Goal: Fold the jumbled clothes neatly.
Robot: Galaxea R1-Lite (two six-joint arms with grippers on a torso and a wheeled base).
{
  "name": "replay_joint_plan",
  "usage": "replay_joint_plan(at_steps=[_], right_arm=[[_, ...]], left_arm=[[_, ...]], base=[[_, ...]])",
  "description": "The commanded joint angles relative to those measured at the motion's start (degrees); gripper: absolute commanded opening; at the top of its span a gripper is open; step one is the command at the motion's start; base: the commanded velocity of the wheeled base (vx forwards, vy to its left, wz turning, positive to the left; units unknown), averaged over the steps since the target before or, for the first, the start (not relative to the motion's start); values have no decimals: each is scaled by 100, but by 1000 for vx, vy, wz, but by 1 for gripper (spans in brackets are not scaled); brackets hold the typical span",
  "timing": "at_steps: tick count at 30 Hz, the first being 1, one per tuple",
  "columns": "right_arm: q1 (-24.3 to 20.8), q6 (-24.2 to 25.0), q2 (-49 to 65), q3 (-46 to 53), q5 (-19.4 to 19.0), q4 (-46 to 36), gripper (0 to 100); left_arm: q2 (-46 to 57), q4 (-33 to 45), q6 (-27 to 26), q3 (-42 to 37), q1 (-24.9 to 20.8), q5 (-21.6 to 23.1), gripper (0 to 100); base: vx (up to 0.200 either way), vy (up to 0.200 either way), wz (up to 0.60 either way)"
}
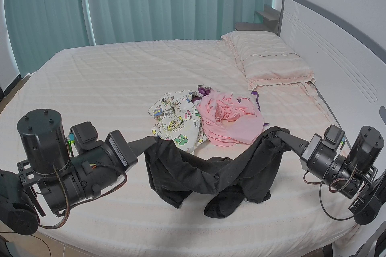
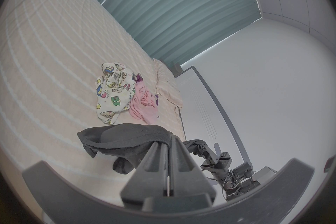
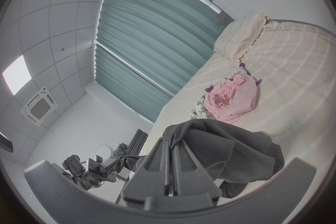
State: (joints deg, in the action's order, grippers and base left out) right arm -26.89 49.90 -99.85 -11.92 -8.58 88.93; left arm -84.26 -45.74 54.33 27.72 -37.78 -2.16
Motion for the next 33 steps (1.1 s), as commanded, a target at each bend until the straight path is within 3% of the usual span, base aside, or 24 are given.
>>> replay_joint_plan(at_steps=[1, 10, 22, 33], right_arm=[[-9, 20, -131, 94, 41, 63, 0], [26, 3, -263, 208, 94, 72, 0], [9, -6, -157, 199, 129, 72, 0], [9, -15, -166, 208, 129, 63, 0]], left_arm=[[15, -32, -2, -250, -19, 14, 0], [-47, -40, 7, -302, -19, 14, 0], [-3, -32, 16, -320, -19, 14, 0], [-143, -32, 33, -302, 25, -13, 0]], base=[[0, 0, 0], [0, 0, 0], [-200, 0, 0], [0, 0, 0]])
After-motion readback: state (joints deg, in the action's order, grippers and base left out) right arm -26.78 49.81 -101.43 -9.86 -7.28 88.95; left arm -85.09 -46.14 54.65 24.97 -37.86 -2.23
